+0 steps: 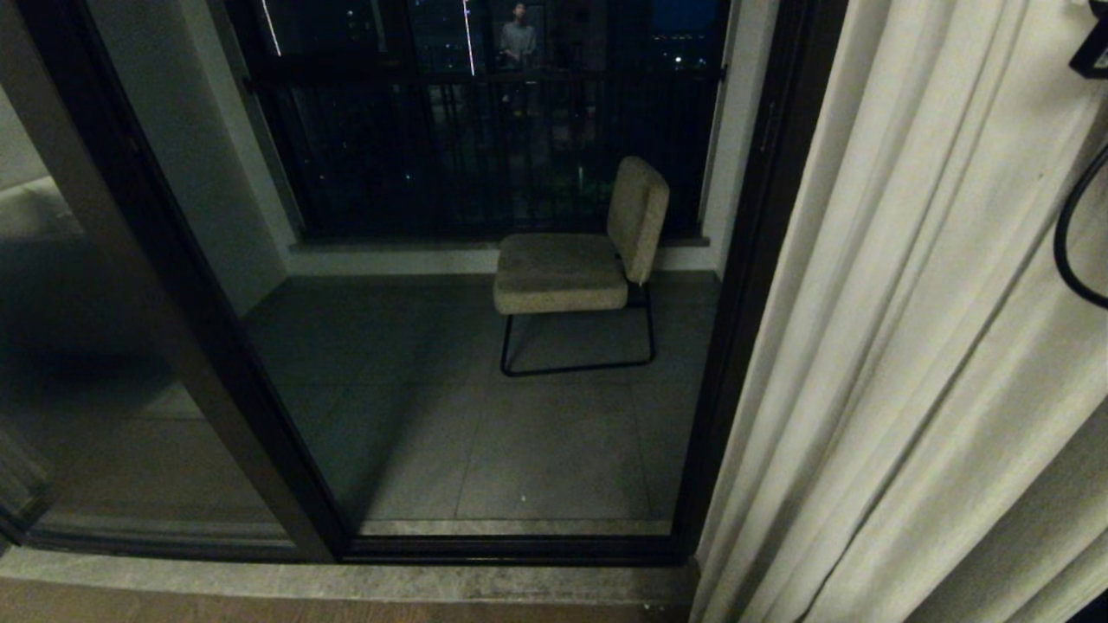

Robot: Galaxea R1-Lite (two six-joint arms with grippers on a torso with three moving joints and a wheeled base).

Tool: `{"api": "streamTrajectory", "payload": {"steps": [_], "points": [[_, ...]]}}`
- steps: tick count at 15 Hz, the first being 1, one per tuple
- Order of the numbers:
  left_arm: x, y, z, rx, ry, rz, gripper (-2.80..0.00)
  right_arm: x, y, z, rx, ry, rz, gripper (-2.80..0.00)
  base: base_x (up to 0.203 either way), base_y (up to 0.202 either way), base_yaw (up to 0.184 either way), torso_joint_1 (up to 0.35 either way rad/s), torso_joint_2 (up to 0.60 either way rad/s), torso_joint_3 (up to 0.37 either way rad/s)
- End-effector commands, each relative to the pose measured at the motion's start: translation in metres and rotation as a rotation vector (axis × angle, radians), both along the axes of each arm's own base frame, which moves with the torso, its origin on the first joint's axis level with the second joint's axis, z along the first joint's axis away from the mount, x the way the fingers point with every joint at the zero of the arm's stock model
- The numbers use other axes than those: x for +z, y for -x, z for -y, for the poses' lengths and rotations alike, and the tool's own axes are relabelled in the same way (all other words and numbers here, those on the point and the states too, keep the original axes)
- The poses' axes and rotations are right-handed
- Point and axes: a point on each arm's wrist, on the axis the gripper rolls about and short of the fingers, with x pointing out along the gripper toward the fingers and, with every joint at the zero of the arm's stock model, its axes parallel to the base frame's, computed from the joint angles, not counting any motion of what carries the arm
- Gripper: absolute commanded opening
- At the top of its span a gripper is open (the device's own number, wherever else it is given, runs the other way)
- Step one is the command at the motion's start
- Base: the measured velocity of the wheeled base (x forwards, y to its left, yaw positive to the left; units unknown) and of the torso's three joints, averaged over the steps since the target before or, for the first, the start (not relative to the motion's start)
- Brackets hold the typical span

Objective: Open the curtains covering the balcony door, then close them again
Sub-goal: Close the inner curtains on both sides

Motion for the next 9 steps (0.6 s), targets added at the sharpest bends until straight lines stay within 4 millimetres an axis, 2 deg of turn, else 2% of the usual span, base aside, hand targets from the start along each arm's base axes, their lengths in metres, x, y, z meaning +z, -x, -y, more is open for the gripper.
{"api": "streamTrajectory", "payload": {"steps": [1, 9], "points": [[0.0, 0.0, 0.0, 0.0, 0.0, 0.001, -2.8, 0.0, 0.001, 0.0, 0.002, 0.001, 0.003, -2.8, 0.0, 0.0, 0.0, 0.0, 0.0, 0.0], [0.0, 0.0, 0.0, 0.0, 0.0, 0.001, -2.8, -0.006, 0.016, -0.012, 0.066, -0.03, -0.009, -2.8, 0.0, 0.0, 0.0, 0.0, 0.0, 0.0]]}}
